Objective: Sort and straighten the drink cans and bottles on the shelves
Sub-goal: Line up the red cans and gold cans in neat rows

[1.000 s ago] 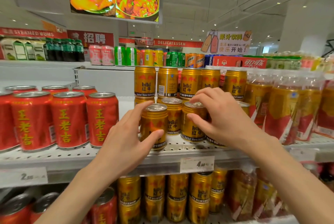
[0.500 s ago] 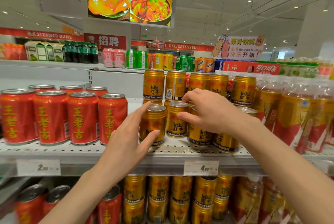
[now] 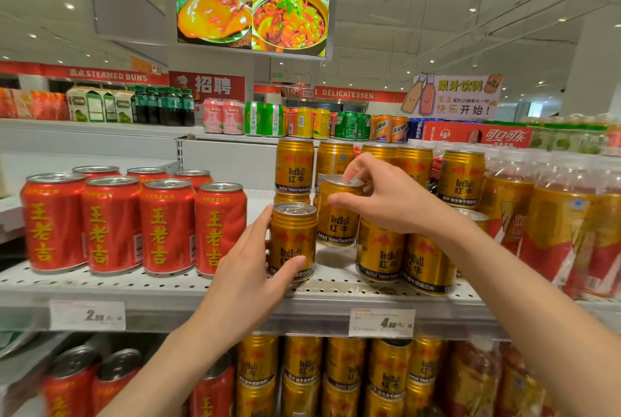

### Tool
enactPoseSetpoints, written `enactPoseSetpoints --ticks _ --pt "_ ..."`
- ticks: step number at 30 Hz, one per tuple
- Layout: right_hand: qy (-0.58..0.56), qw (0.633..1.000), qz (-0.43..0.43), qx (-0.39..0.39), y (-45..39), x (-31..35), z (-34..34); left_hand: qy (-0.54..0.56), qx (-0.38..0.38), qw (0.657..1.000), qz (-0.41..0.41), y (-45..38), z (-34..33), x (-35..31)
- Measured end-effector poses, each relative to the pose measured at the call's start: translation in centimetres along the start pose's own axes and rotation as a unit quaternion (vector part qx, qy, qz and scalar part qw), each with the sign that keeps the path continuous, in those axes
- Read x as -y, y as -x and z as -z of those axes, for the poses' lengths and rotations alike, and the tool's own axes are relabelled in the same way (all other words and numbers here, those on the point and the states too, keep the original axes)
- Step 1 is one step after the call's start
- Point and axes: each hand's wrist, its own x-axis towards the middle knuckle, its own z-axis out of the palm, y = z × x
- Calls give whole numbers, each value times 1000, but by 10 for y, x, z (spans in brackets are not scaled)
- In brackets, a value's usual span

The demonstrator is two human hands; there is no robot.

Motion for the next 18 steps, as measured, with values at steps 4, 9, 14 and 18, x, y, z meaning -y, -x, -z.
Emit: enactPoseSetpoints --ticks 4,9,14,18 --pt "-67 995 4 -74 0 5 9 22 15 1000 13 -6 0 -1" --pt "-136 981 6 -141 -8 16 13 48 15 998 31 -6 -1 0" --pt "-170 978 11 -119 -14 35 -1 96 5 994 53 -4 -1 1" --pt "-191 975 14 -114 -15 49 -12 156 5 985 71 -1 1 1"
